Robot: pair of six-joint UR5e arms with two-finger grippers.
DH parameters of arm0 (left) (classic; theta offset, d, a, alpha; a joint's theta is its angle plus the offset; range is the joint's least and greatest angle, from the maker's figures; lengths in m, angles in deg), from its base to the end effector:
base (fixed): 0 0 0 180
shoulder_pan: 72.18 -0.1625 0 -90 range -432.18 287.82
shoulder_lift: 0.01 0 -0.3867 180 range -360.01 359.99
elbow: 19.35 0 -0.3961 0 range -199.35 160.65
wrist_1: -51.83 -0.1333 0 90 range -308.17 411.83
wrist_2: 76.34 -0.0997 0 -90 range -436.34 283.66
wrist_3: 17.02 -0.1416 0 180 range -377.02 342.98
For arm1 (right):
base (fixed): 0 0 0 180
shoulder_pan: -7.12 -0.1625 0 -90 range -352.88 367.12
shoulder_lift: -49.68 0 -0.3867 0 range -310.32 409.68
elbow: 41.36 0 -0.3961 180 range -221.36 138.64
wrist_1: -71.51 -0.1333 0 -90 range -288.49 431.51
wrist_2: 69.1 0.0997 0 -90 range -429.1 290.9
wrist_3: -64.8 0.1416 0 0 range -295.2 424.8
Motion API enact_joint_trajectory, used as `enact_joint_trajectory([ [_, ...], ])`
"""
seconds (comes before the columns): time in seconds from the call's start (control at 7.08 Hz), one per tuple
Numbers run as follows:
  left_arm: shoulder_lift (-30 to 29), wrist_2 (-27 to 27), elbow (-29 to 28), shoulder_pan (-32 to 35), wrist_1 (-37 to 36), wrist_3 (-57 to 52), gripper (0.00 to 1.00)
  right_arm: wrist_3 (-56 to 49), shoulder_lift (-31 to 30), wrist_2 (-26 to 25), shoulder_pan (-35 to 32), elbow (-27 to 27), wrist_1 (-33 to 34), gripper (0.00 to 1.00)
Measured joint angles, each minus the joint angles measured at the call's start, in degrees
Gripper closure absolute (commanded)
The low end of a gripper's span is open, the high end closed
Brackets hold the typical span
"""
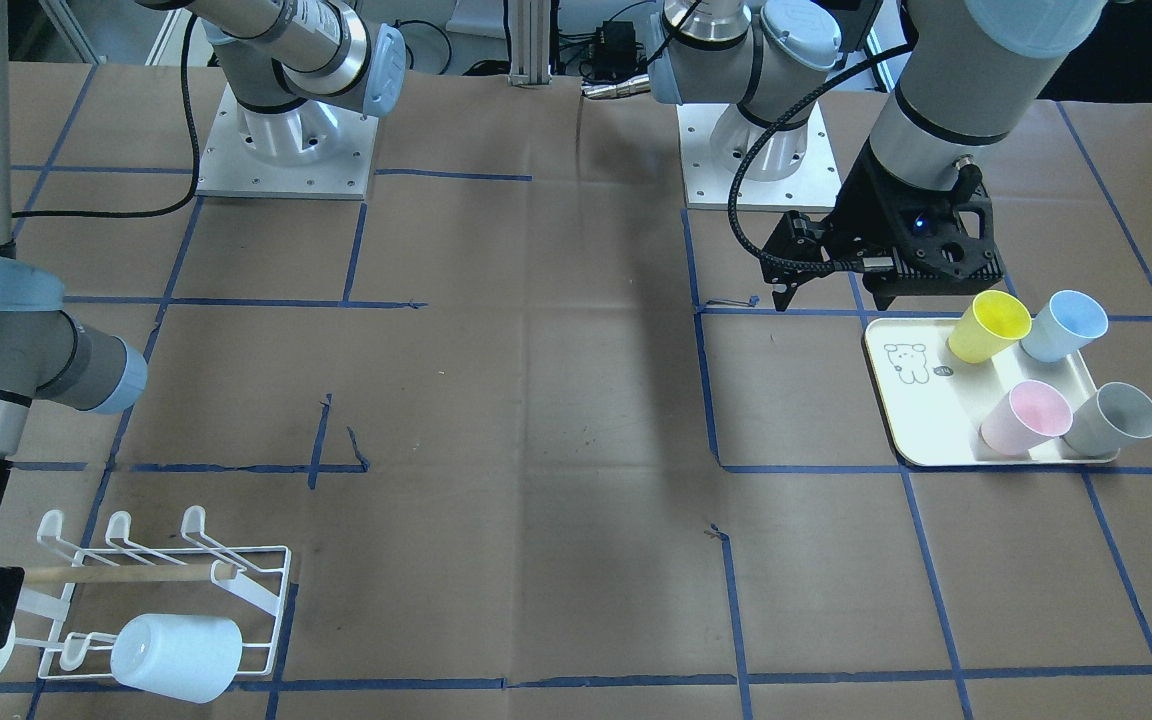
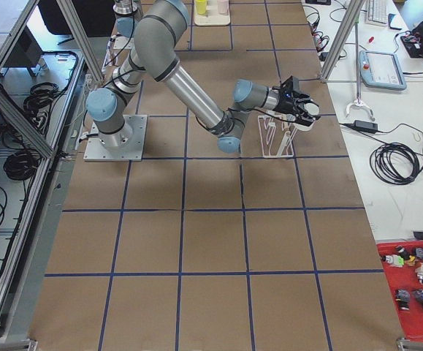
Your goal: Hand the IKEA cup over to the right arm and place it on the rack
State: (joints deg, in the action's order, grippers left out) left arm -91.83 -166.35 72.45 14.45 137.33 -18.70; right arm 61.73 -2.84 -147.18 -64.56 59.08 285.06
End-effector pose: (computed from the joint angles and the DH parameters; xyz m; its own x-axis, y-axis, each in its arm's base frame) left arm -0.1031 -0.5164 0.3839 -0.9996 -0.0295 -0.0006 -0.0295 0.9994 -0.0153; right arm -0.0531 -0.6774 0.2376 -0.9945 0.1048 0.0007 0.0248 0.2416 -0.9701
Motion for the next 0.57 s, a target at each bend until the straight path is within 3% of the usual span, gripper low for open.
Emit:
enact_joint_trajectory([
  [0.57,0.78,0.0,0.8,0.03,-0.69,-0.05,0.01,0.01,0.14,-0.31,-0.1,2.04,0.21,0.89],
])
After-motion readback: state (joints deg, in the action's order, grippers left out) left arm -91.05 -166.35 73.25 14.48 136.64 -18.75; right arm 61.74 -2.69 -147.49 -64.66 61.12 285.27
